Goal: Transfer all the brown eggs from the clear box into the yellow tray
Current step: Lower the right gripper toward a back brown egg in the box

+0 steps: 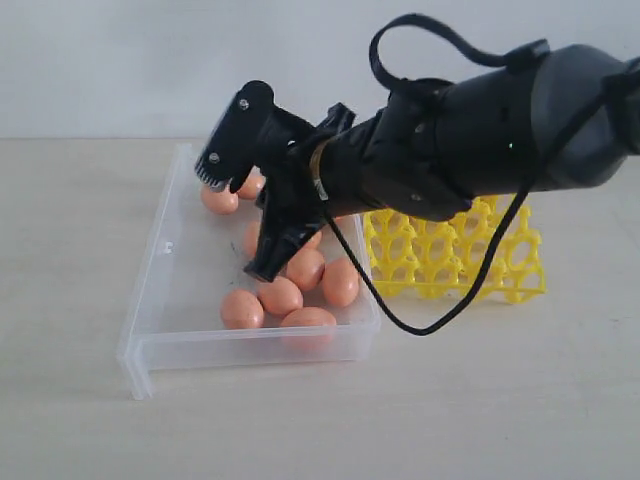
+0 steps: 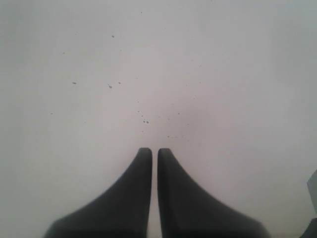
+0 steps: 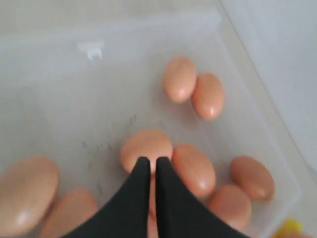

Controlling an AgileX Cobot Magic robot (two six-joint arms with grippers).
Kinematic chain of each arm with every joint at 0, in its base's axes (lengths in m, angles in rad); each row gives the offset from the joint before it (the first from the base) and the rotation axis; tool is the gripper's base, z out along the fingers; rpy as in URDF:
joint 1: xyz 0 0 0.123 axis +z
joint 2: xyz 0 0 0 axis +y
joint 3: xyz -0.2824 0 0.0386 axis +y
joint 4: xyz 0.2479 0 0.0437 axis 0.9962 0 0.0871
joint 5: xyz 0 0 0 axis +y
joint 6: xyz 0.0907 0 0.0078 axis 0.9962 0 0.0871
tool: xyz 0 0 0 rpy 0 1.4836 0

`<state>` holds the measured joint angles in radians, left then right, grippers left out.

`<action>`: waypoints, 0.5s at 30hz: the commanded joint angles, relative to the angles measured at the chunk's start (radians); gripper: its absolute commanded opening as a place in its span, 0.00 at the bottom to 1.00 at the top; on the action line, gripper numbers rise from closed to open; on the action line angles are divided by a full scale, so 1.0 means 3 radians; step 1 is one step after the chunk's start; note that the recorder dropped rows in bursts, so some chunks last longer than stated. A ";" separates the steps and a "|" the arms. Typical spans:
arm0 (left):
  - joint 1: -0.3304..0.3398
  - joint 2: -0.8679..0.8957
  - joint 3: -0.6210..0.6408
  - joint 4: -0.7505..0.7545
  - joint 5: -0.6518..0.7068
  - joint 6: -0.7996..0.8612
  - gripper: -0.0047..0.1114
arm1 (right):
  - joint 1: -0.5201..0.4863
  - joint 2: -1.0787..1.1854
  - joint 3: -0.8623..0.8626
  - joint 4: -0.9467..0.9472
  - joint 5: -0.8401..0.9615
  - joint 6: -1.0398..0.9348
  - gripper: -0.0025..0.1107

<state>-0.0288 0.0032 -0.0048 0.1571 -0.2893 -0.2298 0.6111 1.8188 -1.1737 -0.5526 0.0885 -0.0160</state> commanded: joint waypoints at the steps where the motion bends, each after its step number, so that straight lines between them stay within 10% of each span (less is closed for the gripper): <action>1: -0.0014 -0.0011 0.0016 -0.0025 0.0021 -0.0013 0.08 | -0.0162 0.0014 0.0247 0.0158 -0.1963 0.0124 0.02; 5: -0.0014 -0.0011 0.0016 -0.0025 0.0021 -0.0013 0.08 | -0.0155 0.0020 0.0649 0.1014 -0.3652 -0.0541 0.02; 9: -0.0014 -0.0011 0.0016 -0.0025 0.0021 -0.0013 0.08 | 0.0066 0.0028 0.0756 0.2396 -0.4011 -0.1584 0.02; 15: -0.0014 -0.0011 0.0016 -0.0025 0.0021 -0.0013 0.08 | -0.0391 0.0368 -0.1156 0.2885 0.1356 -0.1355 0.06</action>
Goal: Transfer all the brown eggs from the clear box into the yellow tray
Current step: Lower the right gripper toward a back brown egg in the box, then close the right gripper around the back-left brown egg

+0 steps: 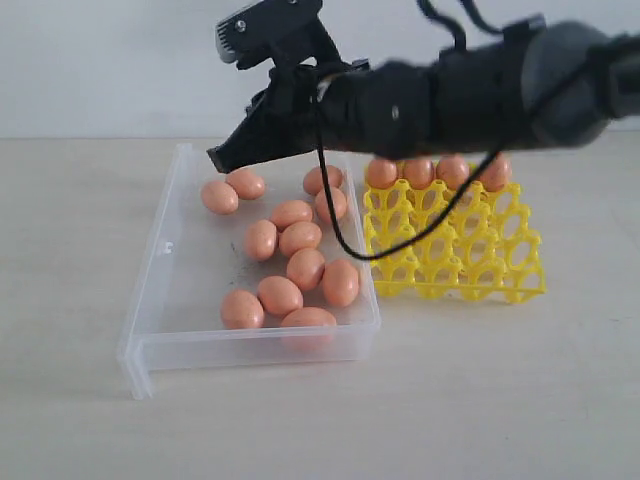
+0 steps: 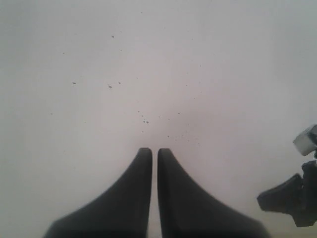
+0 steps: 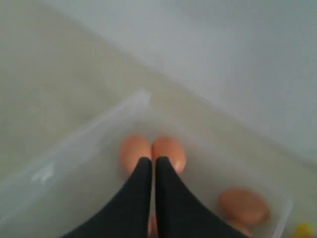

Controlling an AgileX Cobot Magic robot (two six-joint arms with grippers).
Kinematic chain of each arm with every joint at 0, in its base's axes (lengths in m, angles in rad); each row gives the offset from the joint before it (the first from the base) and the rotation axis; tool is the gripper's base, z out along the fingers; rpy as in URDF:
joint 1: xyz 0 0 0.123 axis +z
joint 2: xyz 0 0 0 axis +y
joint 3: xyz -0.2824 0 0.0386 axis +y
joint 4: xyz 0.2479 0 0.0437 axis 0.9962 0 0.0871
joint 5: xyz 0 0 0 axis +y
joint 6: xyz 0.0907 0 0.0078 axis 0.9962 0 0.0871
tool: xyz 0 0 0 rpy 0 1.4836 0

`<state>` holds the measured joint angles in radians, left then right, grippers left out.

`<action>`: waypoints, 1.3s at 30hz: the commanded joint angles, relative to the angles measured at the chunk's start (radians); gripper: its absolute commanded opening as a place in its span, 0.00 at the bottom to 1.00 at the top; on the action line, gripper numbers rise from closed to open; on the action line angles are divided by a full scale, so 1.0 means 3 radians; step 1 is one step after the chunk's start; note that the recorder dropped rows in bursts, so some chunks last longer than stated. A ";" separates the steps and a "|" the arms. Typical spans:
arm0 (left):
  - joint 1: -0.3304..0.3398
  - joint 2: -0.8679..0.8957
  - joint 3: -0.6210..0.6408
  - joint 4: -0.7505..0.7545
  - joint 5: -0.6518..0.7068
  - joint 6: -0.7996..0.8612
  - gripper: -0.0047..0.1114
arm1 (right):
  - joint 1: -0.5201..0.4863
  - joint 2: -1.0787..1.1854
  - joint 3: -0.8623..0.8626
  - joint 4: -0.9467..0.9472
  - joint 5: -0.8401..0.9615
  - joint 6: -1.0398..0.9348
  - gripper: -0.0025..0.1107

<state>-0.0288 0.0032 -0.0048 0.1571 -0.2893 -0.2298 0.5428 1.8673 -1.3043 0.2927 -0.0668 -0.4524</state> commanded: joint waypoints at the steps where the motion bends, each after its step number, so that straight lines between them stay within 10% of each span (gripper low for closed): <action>1: -0.0014 -0.0011 0.0016 -0.0025 0.0021 -0.0013 0.08 | -0.0207 0.0378 -0.1103 0.0029 0.2458 0.0160 0.16; 5: -0.0014 -0.0011 0.0016 -0.0025 0.0021 -0.0013 0.08 | -0.0253 0.0806 -0.1637 -0.0447 0.2601 0.1386 0.48; 35: -0.0014 -0.0011 0.0016 -0.0025 0.0025 -0.0013 0.08 | -0.0382 0.1718 -0.1941 -0.0544 0.1762 0.2551 0.43; 39: -0.0014 -0.0011 0.0016 -0.0025 0.0025 -0.0013 0.08 | -0.0382 0.1718 -0.1941 -0.0596 0.1727 0.2527 0.27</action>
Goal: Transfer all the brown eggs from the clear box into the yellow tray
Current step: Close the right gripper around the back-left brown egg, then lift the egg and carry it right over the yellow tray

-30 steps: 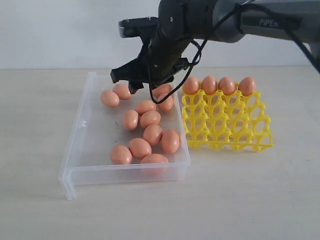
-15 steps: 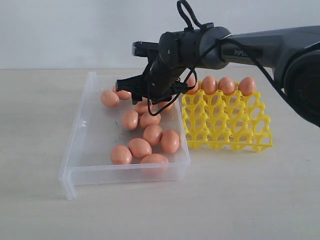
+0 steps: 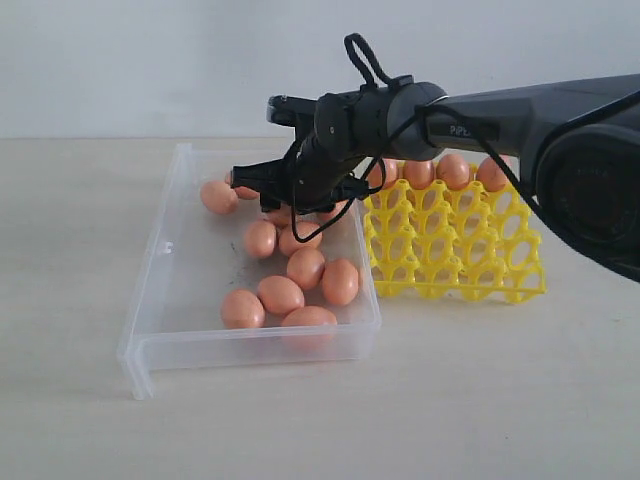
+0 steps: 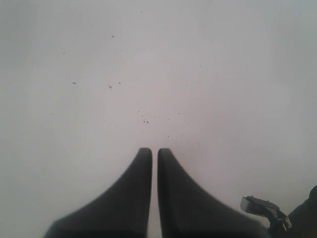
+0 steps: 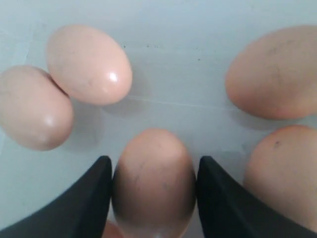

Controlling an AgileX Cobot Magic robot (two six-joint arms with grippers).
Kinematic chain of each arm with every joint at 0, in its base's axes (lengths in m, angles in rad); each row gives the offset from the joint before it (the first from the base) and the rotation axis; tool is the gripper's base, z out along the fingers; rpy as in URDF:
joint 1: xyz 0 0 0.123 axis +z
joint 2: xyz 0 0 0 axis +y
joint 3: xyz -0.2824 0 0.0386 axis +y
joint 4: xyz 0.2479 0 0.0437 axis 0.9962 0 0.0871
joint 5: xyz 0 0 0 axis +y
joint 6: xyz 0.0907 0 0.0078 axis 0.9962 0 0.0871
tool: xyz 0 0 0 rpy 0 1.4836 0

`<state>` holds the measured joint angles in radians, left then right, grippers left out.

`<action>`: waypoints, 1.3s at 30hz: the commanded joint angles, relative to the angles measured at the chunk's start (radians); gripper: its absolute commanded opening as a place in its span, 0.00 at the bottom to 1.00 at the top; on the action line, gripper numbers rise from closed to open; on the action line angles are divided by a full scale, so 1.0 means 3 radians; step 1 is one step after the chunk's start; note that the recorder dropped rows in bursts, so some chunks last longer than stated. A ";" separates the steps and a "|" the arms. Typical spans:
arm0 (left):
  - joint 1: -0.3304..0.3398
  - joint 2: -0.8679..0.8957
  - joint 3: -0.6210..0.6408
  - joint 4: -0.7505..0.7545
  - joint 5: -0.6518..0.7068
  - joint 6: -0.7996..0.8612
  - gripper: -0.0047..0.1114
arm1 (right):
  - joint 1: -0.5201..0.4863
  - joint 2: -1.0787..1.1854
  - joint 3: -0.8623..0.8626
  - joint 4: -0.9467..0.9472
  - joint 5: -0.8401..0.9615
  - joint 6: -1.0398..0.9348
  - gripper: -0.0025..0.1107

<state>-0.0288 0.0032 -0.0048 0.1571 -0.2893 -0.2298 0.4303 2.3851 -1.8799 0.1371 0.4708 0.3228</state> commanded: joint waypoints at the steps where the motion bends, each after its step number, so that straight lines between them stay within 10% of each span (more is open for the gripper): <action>1: -0.0014 -0.0011 0.0016 -0.0025 0.0025 -0.0013 0.08 | -0.0007 -0.0009 -0.0022 -0.0100 -0.0065 -0.0097 0.20; 4: -0.0014 -0.0011 0.0016 -0.0025 0.0025 -0.0013 0.08 | -0.0007 -0.0009 -0.0022 -0.0102 -0.0023 -0.0324 0.02; 11: -0.0014 -0.0011 0.0016 -0.0025 0.0025 -0.0013 0.08 | -0.0007 -0.0009 -0.0004 -0.0122 -0.0162 -0.1023 0.02; 23: -0.0014 -0.0011 0.0016 -0.0025 0.0025 -0.0013 0.08 | -0.0007 -0.0376 0.1273 -0.0890 -0.2257 -0.1759 0.02; 30: -0.0014 -0.0011 0.0016 -0.0025 0.0025 -0.0013 0.08 | -0.0058 -0.0713 0.1867 -0.2811 -0.4082 -0.0002 0.02; 39: -0.0014 -0.0011 0.0016 -0.0025 0.0010 -0.0013 0.08 | -0.0407 -0.0743 0.2093 -0.3168 -0.5640 0.0846 0.02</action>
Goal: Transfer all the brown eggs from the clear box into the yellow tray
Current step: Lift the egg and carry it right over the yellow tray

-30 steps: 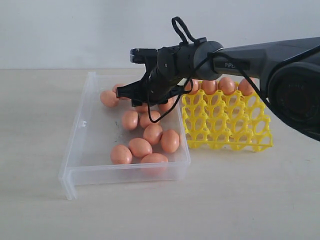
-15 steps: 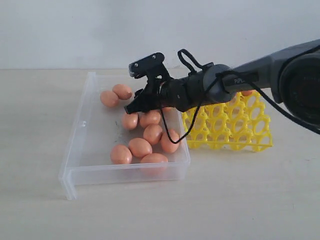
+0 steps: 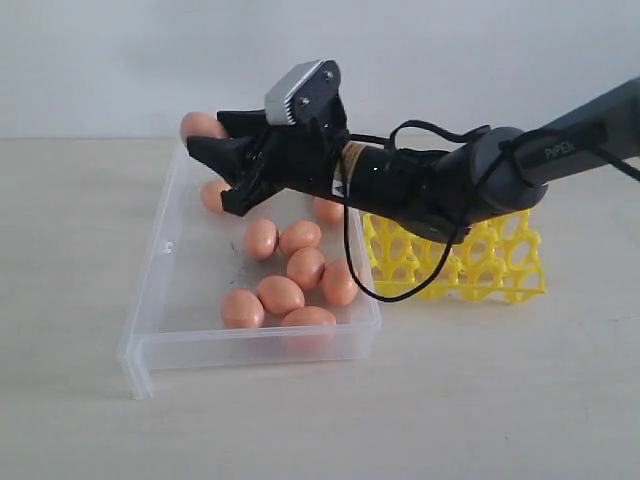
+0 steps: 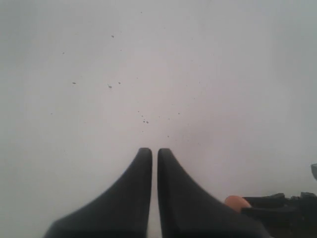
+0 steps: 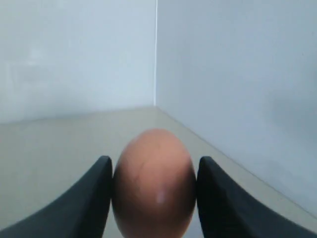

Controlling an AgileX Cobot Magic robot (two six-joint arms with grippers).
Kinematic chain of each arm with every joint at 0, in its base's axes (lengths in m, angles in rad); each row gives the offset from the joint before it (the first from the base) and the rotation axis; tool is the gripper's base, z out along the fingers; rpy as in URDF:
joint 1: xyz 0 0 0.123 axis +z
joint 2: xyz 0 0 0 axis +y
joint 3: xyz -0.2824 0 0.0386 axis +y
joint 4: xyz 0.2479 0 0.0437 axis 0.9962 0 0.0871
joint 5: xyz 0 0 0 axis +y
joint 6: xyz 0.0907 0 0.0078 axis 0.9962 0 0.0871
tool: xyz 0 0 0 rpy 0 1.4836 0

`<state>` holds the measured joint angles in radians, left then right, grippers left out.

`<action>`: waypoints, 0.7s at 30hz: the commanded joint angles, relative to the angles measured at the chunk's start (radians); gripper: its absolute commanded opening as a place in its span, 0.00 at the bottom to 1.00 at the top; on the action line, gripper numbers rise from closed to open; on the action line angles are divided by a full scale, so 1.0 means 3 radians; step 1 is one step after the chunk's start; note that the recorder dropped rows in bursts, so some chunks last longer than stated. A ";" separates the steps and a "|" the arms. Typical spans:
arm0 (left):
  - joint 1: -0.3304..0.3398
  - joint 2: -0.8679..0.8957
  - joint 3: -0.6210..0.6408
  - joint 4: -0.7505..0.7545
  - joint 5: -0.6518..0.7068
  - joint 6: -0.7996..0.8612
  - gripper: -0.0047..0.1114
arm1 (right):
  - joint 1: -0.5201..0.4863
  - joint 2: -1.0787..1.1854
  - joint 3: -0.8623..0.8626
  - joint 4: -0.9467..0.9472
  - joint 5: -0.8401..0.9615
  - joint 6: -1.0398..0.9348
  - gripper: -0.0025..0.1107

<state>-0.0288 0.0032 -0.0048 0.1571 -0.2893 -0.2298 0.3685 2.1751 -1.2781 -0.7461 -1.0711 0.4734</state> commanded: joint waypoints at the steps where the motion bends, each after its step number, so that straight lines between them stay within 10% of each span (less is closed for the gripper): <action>1: -0.0014 -0.0011 0.0016 -0.0025 0.0010 -0.0013 0.08 | -0.0252 -0.0071 0.0118 -0.0270 -0.0500 0.0488 0.02; 21: -0.0014 -0.0011 0.0016 -0.0025 0.0010 -0.0013 0.08 | -0.1430 -0.0308 0.0996 -0.0666 -0.0500 0.0027 0.02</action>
<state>-0.0288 0.0032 -0.0048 0.1571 -0.2893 -0.2298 -0.0277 2.0734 -0.9822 -0.9468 -1.2088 0.5060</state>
